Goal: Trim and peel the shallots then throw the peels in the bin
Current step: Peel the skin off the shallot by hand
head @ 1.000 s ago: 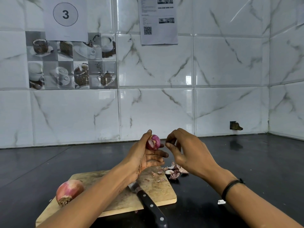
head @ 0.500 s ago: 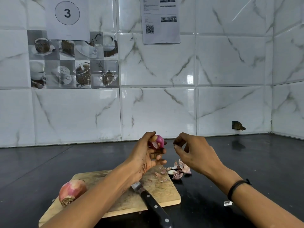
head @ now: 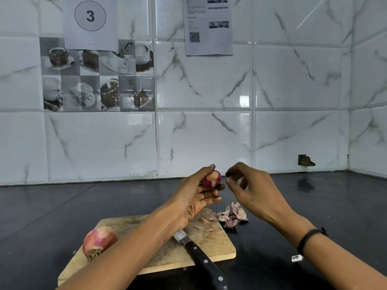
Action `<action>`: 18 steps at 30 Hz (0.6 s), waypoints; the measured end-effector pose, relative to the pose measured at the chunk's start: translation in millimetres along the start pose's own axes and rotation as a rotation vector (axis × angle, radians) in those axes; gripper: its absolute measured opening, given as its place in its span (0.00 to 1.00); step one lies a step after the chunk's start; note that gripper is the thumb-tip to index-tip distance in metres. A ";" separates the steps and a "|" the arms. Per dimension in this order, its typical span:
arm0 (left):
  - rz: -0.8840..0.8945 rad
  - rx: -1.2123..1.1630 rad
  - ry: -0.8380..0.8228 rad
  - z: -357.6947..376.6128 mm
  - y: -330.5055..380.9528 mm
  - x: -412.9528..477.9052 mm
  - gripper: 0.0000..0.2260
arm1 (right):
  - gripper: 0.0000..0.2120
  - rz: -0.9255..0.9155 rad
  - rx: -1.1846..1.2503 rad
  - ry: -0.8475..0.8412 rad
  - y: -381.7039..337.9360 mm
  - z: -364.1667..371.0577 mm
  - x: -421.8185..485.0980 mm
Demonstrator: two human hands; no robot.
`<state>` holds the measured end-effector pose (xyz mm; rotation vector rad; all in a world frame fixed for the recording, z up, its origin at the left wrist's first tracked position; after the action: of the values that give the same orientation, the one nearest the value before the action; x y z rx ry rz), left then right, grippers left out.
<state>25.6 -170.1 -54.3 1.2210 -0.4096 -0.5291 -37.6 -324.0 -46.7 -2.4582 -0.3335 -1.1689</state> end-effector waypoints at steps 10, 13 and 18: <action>-0.099 0.155 -0.057 4.2 1.3 -8.9 0.22 | 0.11 -0.135 0.196 0.024 -22.9 -8.3 -2.9; -0.128 0.215 -0.034 2.1 -1.3 -7.5 0.26 | 0.14 -0.145 0.236 -0.015 -27.7 -7.2 -3.3; -0.101 0.287 0.083 -3.7 -0.3 -10.1 0.34 | 0.23 -0.181 0.200 -0.113 -33.2 -1.8 -2.7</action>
<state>19.4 -161.4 -55.9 1.5415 -0.3631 -0.5151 -53.0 -295.3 -39.6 -2.3607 -0.6842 -1.0127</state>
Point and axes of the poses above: each hand's wrist, its own x-axis towards the middle knuckle, its own z-axis out of the palm, y = z × x, the point moved 3 cm from there along x, towards the middle knuckle, and after that the axes turned 9 degrees about -z, right-handed, at the moved point
